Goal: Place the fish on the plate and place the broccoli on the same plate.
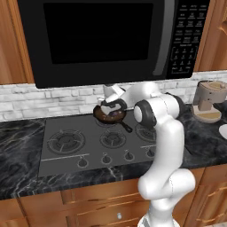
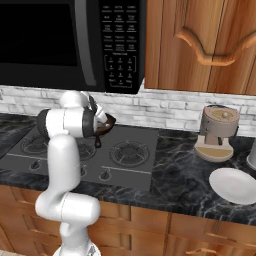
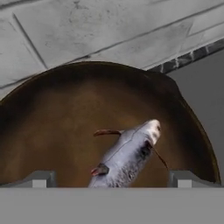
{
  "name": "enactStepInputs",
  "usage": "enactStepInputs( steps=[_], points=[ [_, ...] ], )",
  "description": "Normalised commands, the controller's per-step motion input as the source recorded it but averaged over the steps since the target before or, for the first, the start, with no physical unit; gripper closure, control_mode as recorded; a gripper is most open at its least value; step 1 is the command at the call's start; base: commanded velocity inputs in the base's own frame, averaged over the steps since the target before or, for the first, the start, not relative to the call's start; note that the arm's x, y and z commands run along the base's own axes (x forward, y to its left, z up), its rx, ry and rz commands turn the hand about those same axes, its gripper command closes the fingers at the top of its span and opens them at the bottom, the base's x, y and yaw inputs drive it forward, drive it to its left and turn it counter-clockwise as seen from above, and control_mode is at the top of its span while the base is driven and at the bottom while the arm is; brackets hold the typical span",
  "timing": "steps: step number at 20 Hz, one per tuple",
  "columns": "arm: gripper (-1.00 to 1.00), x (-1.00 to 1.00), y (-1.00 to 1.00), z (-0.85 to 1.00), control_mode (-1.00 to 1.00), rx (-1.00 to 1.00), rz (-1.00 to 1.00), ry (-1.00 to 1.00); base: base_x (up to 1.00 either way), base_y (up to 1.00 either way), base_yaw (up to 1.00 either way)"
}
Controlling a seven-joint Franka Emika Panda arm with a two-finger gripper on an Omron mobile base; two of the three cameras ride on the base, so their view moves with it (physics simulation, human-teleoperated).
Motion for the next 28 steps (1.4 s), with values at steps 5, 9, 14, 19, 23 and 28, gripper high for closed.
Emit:
enactStepInputs(
  steps=[5,9,14,19,23,28],
  points=[
    [-1.0,-0.02,-0.03,-0.23,-1.0,0.0,-0.06,0.01,0.0,0.0,0.0],
    [-1.0,-0.16,-0.02,-0.06,-1.0,0.0,-0.06,0.0,0.0,0.0,0.0],
    [-1.0,-0.18,0.0,0.0,-1.0,0.0,-0.02,0.0,0.0,0.0,0.0],
    [-1.0,-0.11,0.0,-0.11,-1.0,0.0,-0.04,0.0,0.0,0.0,0.0],
    [-1.0,0.27,0.0,-0.14,-1.0,0.0,-0.01,0.0,0.0,0.0,0.0],
    [-1.0,0.35,0.0,-0.02,-1.0,0.0,-0.01,0.0,0.0,0.0,0.0]
  ],
)
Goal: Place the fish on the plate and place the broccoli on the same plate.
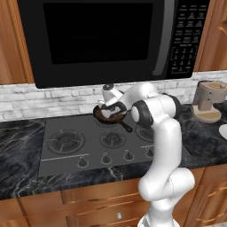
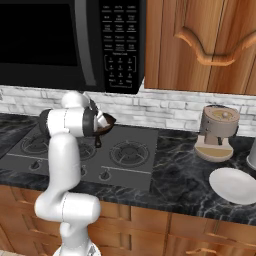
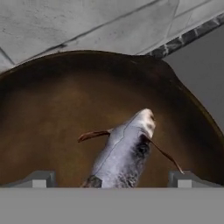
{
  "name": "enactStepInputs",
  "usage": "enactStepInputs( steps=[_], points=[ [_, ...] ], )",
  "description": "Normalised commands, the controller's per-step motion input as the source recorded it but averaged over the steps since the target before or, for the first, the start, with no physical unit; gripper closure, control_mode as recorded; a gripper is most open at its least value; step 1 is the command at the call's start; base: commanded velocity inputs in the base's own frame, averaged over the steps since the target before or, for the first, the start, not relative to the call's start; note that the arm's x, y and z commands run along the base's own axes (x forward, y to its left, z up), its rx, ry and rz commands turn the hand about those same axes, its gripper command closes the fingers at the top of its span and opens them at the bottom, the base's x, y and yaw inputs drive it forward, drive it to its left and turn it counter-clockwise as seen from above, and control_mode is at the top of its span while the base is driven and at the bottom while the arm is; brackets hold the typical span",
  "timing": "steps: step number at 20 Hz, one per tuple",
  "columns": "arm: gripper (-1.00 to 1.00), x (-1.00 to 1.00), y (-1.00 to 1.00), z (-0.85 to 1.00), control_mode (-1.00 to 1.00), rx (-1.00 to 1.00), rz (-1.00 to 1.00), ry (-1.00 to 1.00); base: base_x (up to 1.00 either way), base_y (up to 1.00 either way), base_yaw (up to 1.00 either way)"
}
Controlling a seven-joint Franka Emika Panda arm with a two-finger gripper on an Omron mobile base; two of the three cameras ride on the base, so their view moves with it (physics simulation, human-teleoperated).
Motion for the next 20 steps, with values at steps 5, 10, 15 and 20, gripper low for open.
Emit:
enactStepInputs(
  steps=[5,10,15,20],
  points=[
    [-1.0,0.08,0.0,-0.18,-1.0,0.0,-0.01,0.0,0.0,0.0,0.0],
    [-1.0,0.0,0.0,-0.22,-1.0,0.0,-0.01,0.0,0.0,0.0,0.0],
    [-1.0,0.0,0.0,-0.18,-1.0,0.01,0.0,0.0,0.0,0.0,0.0],
    [1.0,0.0,0.0,-0.12,-1.0,0.0,0.0,0.0,0.0,0.0,0.0]
  ],
)
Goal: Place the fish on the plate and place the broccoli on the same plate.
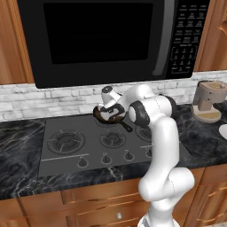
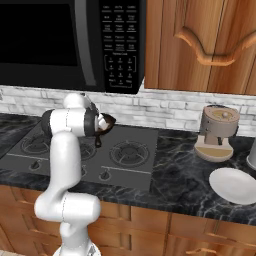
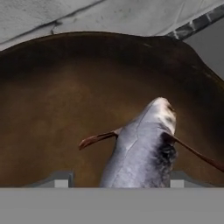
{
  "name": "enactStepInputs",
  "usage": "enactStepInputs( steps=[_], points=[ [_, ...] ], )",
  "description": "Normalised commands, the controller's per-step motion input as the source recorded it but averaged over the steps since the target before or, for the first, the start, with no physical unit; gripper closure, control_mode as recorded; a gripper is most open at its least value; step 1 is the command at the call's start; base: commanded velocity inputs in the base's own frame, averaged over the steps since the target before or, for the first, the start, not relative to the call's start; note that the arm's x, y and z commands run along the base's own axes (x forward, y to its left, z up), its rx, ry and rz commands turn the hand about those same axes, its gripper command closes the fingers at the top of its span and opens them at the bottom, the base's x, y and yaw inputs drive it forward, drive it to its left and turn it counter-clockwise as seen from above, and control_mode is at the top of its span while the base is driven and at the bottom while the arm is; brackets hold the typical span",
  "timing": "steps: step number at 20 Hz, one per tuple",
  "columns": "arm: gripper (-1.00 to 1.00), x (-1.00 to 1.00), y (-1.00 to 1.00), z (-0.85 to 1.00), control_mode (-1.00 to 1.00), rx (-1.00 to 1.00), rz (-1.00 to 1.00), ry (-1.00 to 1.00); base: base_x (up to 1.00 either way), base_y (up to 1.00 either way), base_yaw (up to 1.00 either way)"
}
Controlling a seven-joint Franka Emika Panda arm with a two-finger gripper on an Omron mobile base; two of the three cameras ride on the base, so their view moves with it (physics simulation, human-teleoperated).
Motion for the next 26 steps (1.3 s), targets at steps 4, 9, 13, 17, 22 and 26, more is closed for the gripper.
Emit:
enactStepInputs(
  steps=[4,9,13,17,22,26],
  points=[
    [1.0,0.0,0.0,0.0,-1.0,0.0,0.0,0.0,0.0,0.0,0.0],
    [1.0,-0.01,0.0,0.12,-1.0,0.0,-0.02,-0.02,0.0,0.0,0.0],
    [1.0,-0.14,0.0,0.31,-1.0,0.0,-0.04,-0.05,0.0,0.0,0.0],
    [1.0,-0.26,-0.02,0.18,-1.0,-0.01,-0.03,-0.11,0.0,0.0,0.0],
    [1.0,-0.28,-0.03,0.18,-1.0,-0.05,0.0,-0.12,0.0,0.0,0.0],
    [1.0,-0.38,-0.06,0.26,-1.0,-0.02,0.0,-0.04,0.0,0.0,0.0]
  ],
)
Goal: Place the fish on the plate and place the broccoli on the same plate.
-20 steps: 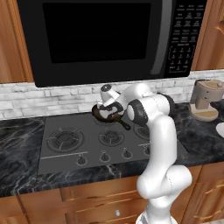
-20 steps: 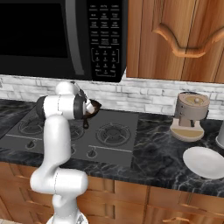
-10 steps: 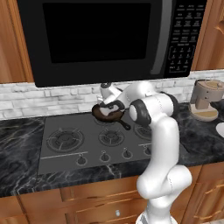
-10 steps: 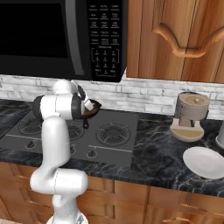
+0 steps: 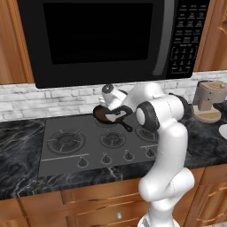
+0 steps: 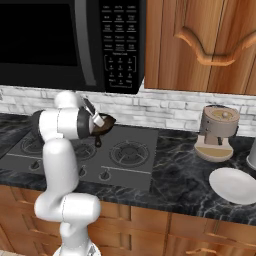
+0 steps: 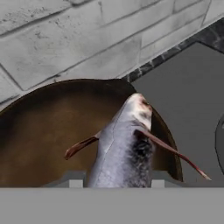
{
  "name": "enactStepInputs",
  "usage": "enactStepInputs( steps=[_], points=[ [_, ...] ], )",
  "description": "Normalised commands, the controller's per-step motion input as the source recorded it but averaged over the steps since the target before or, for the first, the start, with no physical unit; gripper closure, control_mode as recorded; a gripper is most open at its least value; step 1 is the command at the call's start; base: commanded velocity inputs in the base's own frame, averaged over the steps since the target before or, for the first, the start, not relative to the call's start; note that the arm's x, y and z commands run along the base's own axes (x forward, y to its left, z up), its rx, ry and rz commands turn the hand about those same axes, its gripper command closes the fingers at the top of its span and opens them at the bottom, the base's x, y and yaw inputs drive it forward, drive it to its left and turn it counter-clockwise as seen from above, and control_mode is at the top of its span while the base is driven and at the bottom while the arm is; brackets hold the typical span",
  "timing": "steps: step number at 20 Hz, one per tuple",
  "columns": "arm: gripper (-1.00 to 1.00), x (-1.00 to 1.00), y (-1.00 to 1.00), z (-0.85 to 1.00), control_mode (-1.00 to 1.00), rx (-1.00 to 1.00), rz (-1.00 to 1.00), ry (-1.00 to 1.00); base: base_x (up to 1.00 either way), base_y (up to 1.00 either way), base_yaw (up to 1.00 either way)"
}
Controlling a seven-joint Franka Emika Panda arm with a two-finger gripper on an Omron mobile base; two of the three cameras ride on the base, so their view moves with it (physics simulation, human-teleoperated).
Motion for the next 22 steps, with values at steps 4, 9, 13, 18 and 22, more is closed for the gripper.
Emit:
enactStepInputs(
  steps=[4,9,13,18,22],
  points=[
    [1.0,-0.38,-0.08,0.26,-1.0,0.0,0.0,0.0,0.0,0.0,0.0],
    [1.0,-0.34,-0.07,0.4,-1.0,0.0,0.0,0.0,0.0,0.0,0.0],
    [1.0,-0.33,-0.09,0.21,-1.0,-0.02,0.0,-0.03,0.0,0.0,0.0],
    [1.0,-0.39,-0.11,0.08,-1.0,-0.05,0.0,-0.08,0.0,0.0,0.0],
    [1.0,-0.41,-0.26,0.0,-1.0,-0.03,0.0,-0.01,0.0,0.0,0.0]
  ],
)
